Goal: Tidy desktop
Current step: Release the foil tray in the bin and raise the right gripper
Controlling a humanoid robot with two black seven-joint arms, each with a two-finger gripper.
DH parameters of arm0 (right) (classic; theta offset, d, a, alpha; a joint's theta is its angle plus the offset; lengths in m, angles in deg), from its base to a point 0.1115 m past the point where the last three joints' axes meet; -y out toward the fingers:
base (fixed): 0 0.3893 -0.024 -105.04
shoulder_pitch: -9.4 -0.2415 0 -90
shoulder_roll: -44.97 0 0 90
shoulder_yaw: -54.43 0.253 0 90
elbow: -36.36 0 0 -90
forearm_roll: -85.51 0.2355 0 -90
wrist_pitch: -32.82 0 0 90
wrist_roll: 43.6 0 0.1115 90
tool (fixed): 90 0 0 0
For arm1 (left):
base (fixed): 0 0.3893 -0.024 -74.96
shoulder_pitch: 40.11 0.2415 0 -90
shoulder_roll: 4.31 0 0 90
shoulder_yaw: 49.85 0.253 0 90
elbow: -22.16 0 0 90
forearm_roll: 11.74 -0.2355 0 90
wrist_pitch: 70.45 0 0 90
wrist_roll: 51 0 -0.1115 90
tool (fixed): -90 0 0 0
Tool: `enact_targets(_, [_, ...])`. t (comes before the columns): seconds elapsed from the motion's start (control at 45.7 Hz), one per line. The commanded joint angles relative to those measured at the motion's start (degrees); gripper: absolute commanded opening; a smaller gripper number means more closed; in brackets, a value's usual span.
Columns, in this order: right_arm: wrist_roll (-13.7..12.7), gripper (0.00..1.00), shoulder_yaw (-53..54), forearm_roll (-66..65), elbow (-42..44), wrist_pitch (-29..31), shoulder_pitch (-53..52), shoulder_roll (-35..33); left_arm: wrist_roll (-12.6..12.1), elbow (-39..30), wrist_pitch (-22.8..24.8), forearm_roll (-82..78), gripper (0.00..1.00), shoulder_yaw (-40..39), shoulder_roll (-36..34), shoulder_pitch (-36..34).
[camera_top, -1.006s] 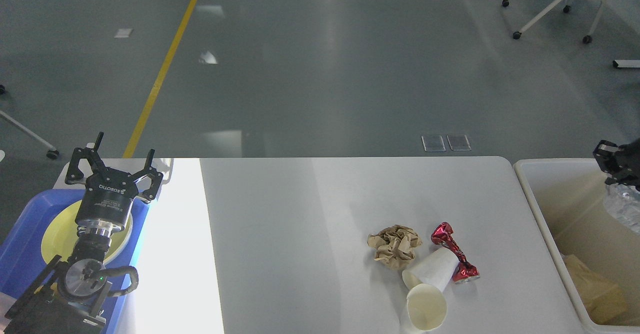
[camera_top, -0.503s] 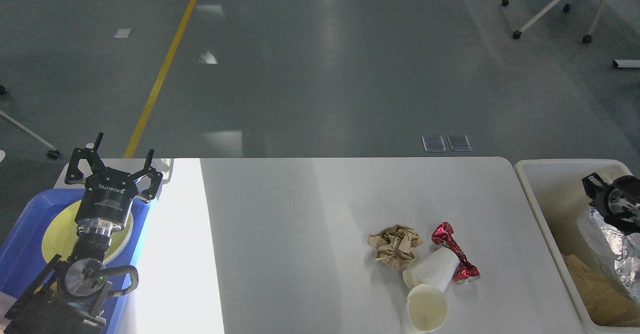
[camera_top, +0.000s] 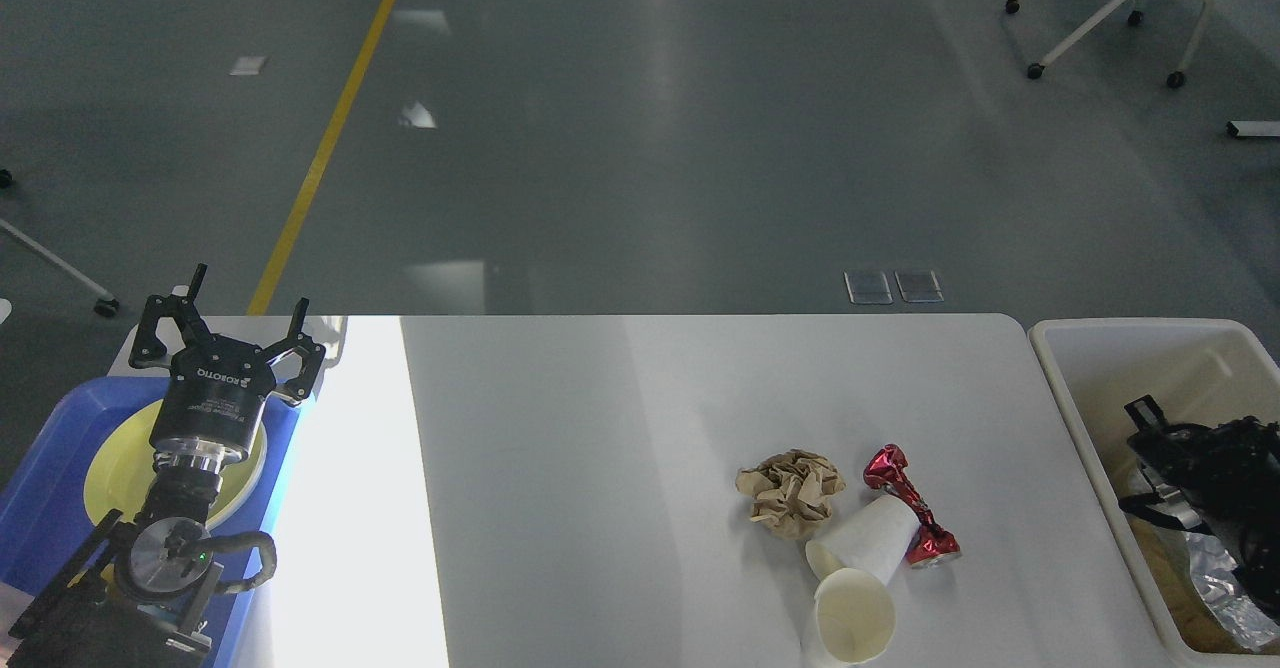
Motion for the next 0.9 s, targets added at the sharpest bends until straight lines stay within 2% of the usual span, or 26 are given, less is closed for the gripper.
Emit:
enact_targets(0.0, [0.0, 0.0, 0.0, 0.0, 0.0, -0.1, 1.0, 0.0, 0.0, 0.0, 0.0, 0.0, 0.97, 0.0, 0.0, 0.0])
enact_targets(0.415, [0.0, 0.0, -0.1, 0.0, 0.0, -1.4, 1.6, 1.7, 0.0, 0.0, 0.0, 0.0, 0.97, 0.0, 0.1, 0.0])
enact_targets(0.437, [0.0, 0.13, -0.1, 0.0, 0.0, -2.5, 1.6, 1.7, 0.0, 0.0, 0.0, 0.0, 0.97, 0.0, 0.0, 0.0])
enact_targets(0.481, [0.0, 0.48, -0.1, 0.0, 0.0, -5.5, 1.6, 1.7, 0.0, 0.0, 0.0, 0.0, 0.97, 0.0, 0.1, 0.0])
enact_targets(0.525, [0.0, 0.79, 0.0, 0.0, -0.2, -9.6, 1.6, 1.7, 0.0, 0.0, 0.0, 0.0, 0.97, 0.0, 0.0, 0.0])
enact_targets(0.568, [0.0, 0.93, 0.0, -0.3, -0.4, -11.9, 1.5, 1.7, 0.0, 0.0, 0.0, 0.0, 0.97, 0.0, 0.0, 0.0])
enact_targets(0.612, [0.0, 1.0, 0.0, -0.3, -0.5, -13.0, 1.5, 1.7, 0.0, 0.0, 0.0, 0.0, 0.97, 0.0, 0.0, 0.0])
enact_targets(0.875, [0.0, 1.0, -0.1, -0.7, -1.0, -13.0, 0.8, 1.4, 0.0, 0.0, 0.0, 0.0, 0.97, 0.0, 0.1, 0.0])
